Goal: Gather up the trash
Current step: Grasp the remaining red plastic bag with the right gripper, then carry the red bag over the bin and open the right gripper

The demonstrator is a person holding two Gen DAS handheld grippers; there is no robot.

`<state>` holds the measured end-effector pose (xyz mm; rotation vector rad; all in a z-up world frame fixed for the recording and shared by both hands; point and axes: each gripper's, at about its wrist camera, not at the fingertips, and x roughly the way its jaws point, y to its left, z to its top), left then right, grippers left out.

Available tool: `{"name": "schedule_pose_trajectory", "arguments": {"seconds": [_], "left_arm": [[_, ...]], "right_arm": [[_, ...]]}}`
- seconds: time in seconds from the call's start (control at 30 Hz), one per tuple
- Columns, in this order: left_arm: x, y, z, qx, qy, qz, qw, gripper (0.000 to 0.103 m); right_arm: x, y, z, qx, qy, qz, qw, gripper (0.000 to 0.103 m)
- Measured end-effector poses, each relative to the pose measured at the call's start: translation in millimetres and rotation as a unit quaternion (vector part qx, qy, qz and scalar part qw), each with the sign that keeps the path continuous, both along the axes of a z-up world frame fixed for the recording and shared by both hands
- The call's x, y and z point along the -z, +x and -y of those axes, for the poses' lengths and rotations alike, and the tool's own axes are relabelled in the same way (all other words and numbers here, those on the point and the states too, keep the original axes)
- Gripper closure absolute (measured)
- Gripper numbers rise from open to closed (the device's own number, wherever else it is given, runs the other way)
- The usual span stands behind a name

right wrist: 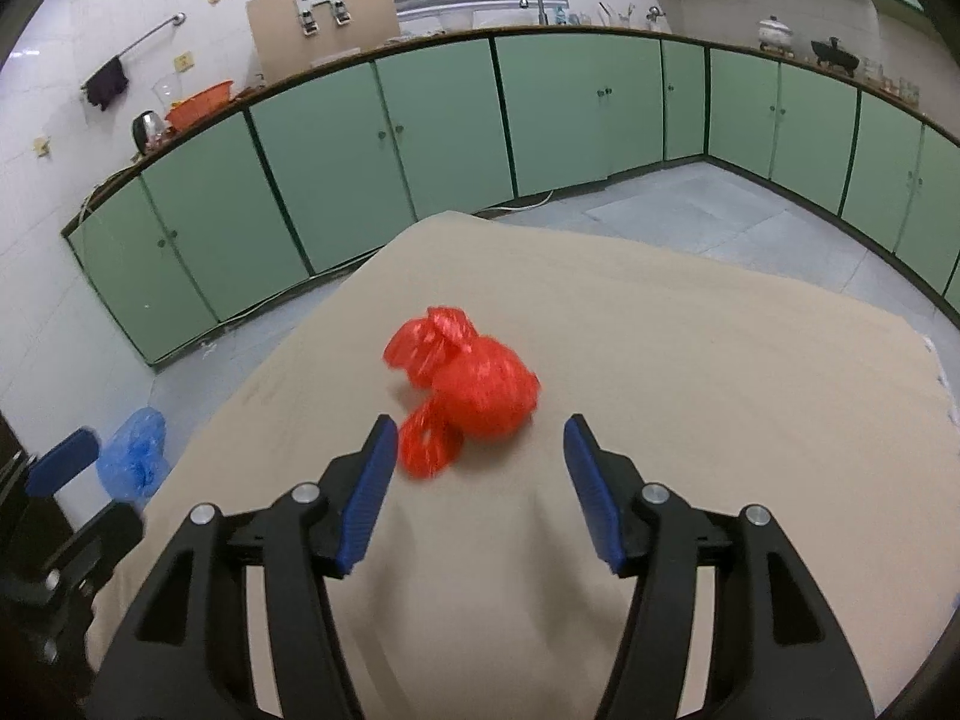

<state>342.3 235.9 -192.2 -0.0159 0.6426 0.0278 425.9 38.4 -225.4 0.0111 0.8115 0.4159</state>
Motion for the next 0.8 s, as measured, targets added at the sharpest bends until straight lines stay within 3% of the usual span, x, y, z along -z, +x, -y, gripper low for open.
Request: {"name": "schedule_pose_trajectory", "arguments": {"seconds": [0.07, 0.1, 0.13, 0.27, 0.47, 0.7, 0.8], "left_arm": [[3.2, 4.8, -4.4, -0.002, -0.003, -0.004, 1.0000, 0.026], [4.7, 6.3, -5.0, 0.000, -0.002, -0.005, 1.0000, 0.026], [6.1, 6.5, -5.6, 0.000, -0.001, -0.005, 1.0000, 0.026], [10.5, 1.2, 0.4, -0.001, -0.005, -0.009, 0.9999, 0.026], [4.8, -17.2, 34.2, 0.023, -0.020, -0.014, 0.9994, 0.028], [-9.7, -58.6, 121.7, 0.088, -0.026, -0.018, 0.9956, 0.028], [-14.9, -81.1, 172.5, 0.138, -0.035, -0.023, 0.9895, 0.028]], "right_arm": [[8.1, 13.6, -5.7, 0.001, 0.005, -0.012, 1.000, 0.049], [12.7, 18.9, -7.6, -0.004, 0.008, -0.024, 1.000, 0.056], [15.8, 22.2, -7.9, -0.009, 0.012, -0.037, 0.999, 0.071], [9.2, 7.6, 2.8, -0.020, 0.023, -0.033, 0.999, 0.079], [-10.9, -38.2, 45.2, -0.015, 0.031, -0.021, 0.999, 0.081], [-26.7, -125.7, 160.3, 0.054, 0.034, -0.022, 0.998, 0.081], [-28.8, -167.3, 212.9, 0.090, 0.028, -0.021, 0.995, 0.081]]}}
